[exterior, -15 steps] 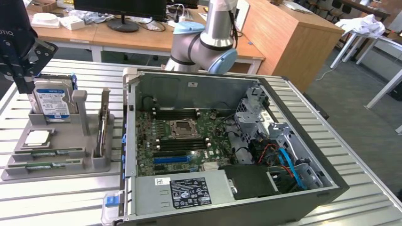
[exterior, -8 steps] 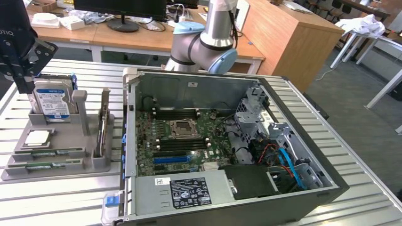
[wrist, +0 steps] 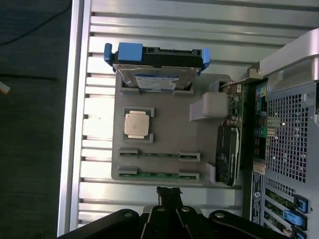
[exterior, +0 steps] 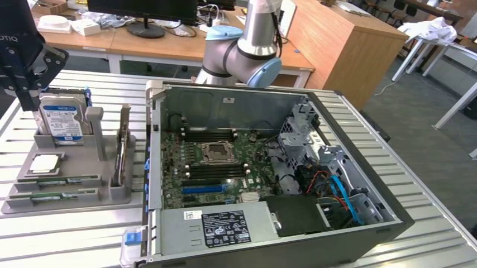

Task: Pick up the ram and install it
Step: 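Pick up the ram and move it above insertion slot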

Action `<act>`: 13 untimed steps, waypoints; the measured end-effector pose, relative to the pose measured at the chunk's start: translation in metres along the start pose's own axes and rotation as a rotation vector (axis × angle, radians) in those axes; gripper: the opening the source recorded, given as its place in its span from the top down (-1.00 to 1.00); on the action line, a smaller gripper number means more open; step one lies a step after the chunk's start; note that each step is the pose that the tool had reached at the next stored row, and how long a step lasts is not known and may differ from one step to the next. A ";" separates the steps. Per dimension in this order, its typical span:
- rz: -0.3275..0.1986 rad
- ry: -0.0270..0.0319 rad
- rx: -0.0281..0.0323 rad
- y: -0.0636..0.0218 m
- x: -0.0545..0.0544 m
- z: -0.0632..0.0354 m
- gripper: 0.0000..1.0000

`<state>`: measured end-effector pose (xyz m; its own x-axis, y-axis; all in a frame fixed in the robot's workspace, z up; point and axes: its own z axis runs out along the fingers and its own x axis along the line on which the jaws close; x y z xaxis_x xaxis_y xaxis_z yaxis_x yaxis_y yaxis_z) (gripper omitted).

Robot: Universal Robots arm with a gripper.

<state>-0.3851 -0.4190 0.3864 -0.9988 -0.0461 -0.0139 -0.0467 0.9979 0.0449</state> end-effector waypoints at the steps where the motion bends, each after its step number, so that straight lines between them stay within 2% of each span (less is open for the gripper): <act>1: -0.017 0.0007 -0.0002 0.0000 0.000 0.0001 0.80; 13: -0.233 0.0104 -0.0032 0.0000 0.000 0.0002 0.80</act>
<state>-0.3851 -0.4190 0.3862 -0.9612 -0.2754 -0.0139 -0.2757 0.9602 0.0448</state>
